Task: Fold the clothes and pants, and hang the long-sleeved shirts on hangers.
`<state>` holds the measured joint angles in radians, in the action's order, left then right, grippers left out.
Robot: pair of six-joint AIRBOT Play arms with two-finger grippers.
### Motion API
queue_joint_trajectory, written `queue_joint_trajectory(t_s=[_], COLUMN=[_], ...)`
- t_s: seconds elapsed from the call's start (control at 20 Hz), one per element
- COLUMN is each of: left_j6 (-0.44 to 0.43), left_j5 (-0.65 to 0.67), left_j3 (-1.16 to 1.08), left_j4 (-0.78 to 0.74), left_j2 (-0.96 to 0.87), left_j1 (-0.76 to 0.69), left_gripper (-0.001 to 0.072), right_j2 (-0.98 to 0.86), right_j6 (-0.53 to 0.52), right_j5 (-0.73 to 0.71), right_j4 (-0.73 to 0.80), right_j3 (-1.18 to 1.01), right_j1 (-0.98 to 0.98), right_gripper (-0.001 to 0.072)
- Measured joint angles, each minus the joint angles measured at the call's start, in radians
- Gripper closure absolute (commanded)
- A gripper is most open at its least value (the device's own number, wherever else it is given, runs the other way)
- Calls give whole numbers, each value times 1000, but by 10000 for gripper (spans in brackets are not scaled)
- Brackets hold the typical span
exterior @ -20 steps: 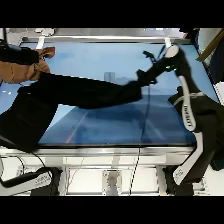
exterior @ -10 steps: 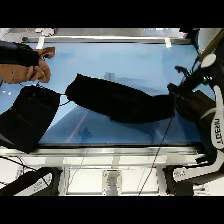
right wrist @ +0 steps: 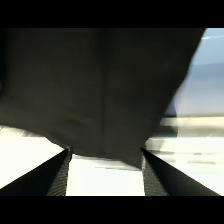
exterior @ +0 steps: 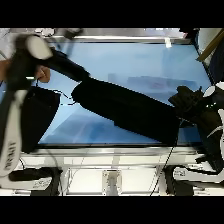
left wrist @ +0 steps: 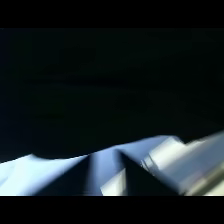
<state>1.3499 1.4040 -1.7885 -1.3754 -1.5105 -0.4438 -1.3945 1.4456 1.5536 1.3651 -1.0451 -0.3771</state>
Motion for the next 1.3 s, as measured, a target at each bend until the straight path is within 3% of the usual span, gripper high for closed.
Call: queue_joint_trajectory(t_s=[0.15, 0.45, 0.75, 0.85, 1.1, 1.25, 1.3], left_j6=[-16, -68, 5, 19, 61, 76, 80], left_j5=[-27, -217, -259, -259, -274, -297, -301], left_j3=[0, 0, 0, 0, 0, 0, 0], left_j4=[53, 134, -177, -237, -295, -305, -308], left_j2=[-156, -319, -297, -278, -261, -260, -261], left_j1=[-137, -367, -377, -336, -254, -232, -229], left_gripper=[217, 218, 219, 219, 219, 219, 220], right_j2=[8, 11, 11, 11, 11, 11, 11], right_j6=[-13, -55, -129, -166, -377, -460, -475], right_j5=[-29, -69, -128, -158, -251, -336, -358], right_j4=[0, 14, 53, -27, -419, -504, -518], right_j3=[-3, -38, -40, -15, 198, 302, 325], right_j1=[-7, -12, -119, -219, -476, -510, -510], right_gripper=[223, 222, 222, 222, 223, 226, 264])
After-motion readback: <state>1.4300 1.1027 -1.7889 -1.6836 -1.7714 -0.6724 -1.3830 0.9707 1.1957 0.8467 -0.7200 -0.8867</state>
